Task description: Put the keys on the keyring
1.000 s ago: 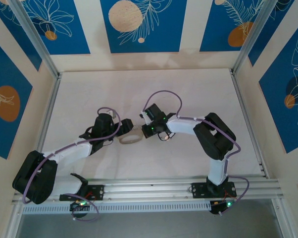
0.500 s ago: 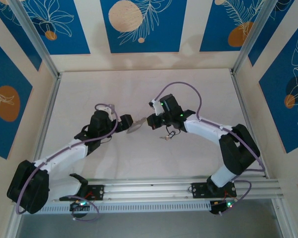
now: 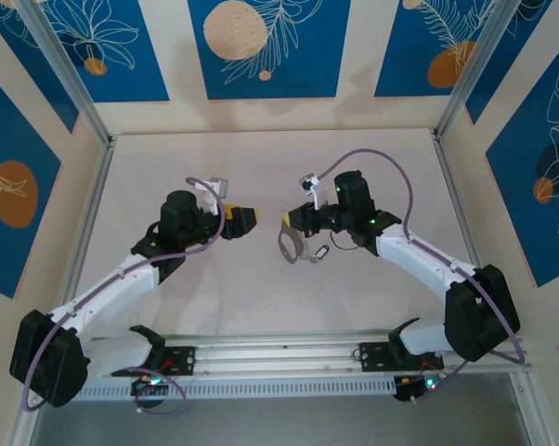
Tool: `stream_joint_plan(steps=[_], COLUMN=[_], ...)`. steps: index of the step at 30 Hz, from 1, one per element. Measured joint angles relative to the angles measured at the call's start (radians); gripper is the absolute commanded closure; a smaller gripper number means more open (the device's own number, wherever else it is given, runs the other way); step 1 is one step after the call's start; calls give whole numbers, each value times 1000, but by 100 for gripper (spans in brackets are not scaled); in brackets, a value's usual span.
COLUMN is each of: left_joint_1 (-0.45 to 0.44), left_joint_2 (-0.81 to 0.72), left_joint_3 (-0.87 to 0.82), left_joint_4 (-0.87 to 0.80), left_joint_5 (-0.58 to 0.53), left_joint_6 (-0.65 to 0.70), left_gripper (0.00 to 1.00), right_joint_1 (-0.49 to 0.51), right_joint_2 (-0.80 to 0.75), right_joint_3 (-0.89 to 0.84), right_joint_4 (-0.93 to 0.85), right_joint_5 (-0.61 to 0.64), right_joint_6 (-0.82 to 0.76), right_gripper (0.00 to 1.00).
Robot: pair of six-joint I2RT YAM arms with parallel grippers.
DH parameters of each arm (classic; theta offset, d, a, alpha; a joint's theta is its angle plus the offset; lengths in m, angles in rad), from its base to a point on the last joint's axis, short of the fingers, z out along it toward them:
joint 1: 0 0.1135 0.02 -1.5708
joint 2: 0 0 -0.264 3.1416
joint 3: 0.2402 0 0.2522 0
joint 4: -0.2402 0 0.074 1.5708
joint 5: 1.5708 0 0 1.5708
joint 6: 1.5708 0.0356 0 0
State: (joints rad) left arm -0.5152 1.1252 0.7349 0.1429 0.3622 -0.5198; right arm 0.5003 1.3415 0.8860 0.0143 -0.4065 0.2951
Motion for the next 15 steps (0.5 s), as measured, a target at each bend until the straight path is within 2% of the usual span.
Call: stream_joint_plan(steps=[8,15], left_joint_1=[0,0], left_joint_2=[56,84], left_joint_3=[4,3], left_joint_4=[81,214], left_joint_5=[134,224], left_joint_6=[36,15], left_gripper=[42,54], right_joint_1=[-20,-25], right_joint_2=[-21,-21], right_joint_3=[0,0], right_joint_4=[32,54], right_joint_5=[-166,-241], right_joint_6=[17,44], right_gripper=[100,100])
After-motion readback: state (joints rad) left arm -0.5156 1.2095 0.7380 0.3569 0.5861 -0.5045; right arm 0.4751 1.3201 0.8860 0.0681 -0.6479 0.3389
